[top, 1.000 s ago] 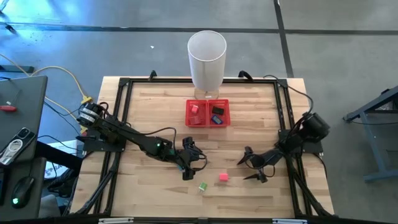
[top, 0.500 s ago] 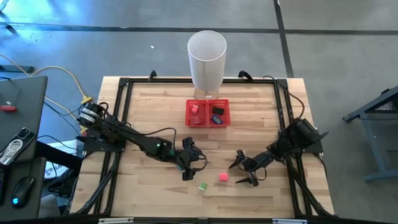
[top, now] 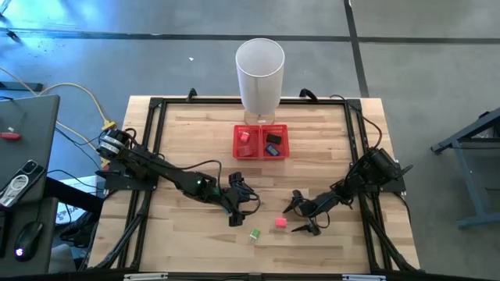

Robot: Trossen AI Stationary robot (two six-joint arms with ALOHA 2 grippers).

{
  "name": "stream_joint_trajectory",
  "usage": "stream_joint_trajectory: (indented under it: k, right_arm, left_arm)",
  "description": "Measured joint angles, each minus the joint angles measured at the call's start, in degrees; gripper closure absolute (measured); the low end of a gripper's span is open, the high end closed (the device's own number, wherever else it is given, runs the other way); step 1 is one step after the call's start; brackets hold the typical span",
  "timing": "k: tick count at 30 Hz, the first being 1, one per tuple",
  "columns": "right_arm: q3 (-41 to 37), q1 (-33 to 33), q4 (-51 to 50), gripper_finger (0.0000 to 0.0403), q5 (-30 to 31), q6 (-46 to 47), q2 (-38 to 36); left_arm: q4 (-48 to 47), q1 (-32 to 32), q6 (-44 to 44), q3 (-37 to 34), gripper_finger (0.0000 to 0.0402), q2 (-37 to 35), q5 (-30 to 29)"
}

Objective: Pick & Place Office items
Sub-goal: Put the pink charger adapter into the left red bin

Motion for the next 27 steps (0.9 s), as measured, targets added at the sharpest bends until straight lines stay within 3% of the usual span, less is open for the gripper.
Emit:
stream_joint_trajectory:
  k: [27]
  right_arm:
    - [0.7, 0.01, 1.76, 0.005, 0.18, 1.02, 0.09]
  left_arm:
    - [0.11, 0.02, 0.8, 0.0, 0.0034, 0.0, -0.3]
